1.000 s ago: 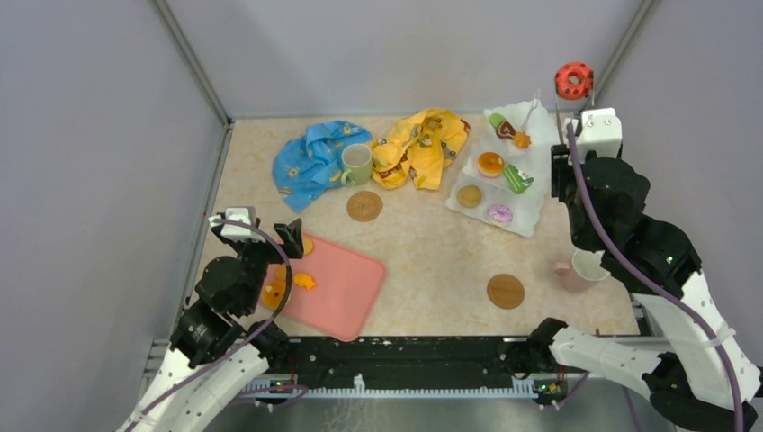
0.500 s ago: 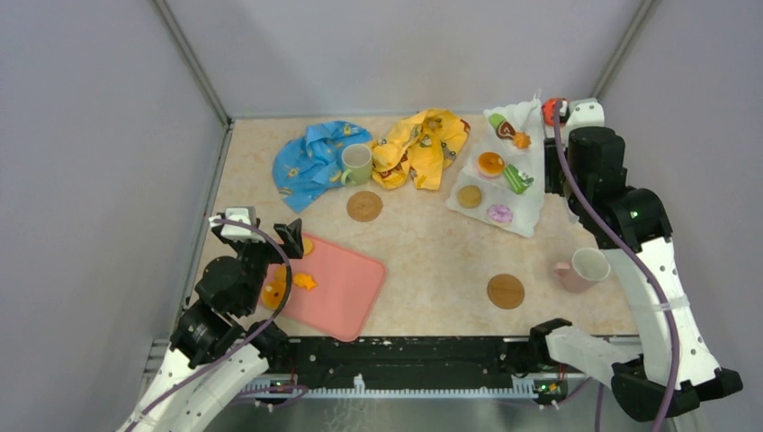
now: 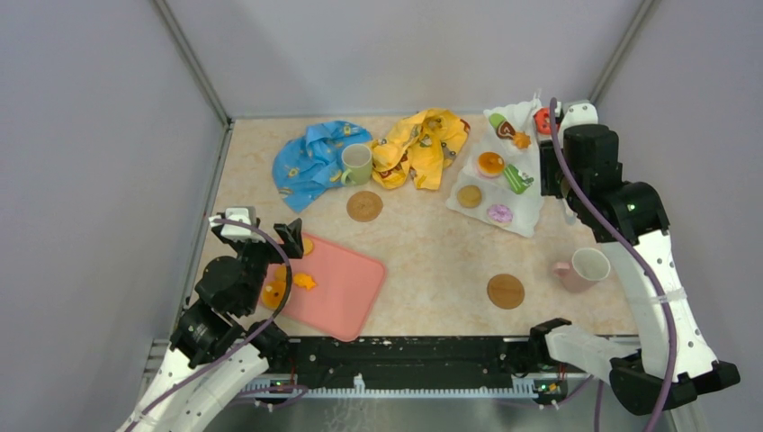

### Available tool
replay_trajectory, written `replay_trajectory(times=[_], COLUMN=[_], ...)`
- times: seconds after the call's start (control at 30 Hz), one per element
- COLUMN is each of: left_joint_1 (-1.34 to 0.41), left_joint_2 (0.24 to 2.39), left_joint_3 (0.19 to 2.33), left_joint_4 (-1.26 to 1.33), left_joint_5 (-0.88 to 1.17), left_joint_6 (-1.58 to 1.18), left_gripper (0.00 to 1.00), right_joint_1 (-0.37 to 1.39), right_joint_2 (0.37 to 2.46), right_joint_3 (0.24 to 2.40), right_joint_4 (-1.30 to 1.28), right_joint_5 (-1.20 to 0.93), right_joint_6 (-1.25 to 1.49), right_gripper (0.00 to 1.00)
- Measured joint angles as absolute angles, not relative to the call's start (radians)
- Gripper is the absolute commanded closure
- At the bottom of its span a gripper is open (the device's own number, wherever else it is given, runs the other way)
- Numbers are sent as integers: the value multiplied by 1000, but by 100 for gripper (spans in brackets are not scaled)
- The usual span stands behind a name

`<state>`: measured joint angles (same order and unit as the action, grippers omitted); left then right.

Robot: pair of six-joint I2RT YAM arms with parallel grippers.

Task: Serve the afternoon tea
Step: Place the desert on the desert table.

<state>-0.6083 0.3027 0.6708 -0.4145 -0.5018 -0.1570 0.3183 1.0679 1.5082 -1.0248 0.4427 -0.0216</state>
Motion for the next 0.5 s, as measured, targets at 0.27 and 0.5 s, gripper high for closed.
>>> replay_trajectory(times=[0.27,0.5], left_joint_1=[-608,-608], left_joint_2=[303,303], left_joint_3=[670,670], left_joint_4=[-414,-414], left_joint_5=[-502,-502], left_joint_6=[-154,-154], left_gripper=[1,1], right_joint_1=[318,318], right_joint_2=[1068,1067], right_joint_3=[1508,1507], right_joint_4=[-1037,-1042], right_joint_5=[443,444], right_joint_6=[-21,-15], right_gripper=[53,50])
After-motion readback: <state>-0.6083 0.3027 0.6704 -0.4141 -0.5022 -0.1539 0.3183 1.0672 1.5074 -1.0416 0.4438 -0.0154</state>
